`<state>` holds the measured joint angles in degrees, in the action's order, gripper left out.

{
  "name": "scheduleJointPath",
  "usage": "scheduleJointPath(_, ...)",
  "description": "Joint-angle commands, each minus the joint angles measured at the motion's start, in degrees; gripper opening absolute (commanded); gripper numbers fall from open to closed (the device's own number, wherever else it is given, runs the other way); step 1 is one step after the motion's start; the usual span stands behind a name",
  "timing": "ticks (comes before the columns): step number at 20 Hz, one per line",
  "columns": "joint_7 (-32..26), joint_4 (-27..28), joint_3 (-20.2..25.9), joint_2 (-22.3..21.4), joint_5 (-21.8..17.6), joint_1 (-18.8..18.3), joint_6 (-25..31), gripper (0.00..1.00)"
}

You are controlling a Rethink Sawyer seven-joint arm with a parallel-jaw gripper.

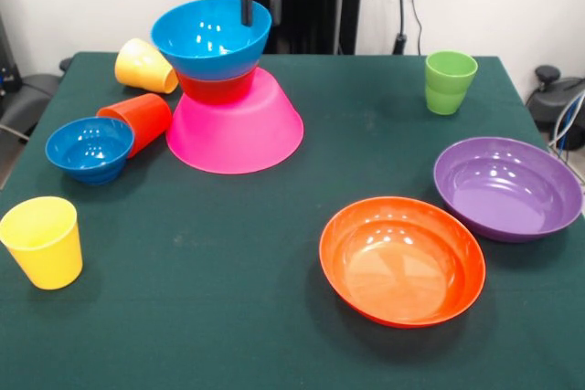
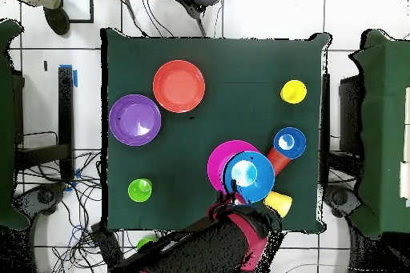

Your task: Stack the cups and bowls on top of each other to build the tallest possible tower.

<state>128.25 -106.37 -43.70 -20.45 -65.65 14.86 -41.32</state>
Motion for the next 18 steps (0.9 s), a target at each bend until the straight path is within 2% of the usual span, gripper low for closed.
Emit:
scheduleJointPath(1,-1.0,5.7,0.7,-1.6,-8.2,4.3,6.1,1.00)
scheduleJointPath(3,3.8,6.4,-1.8,-2.7,-11.7,6.8,5.7,1.00)
scheduleJointPath(6,12.6,7.7,-5.2,-2.0,-16.9,10.6,4.4,1.00)
scheduleJointPath(18,23.2,9.7,-10.1,-0.3,-21.9,15.5,0.9,1.00)
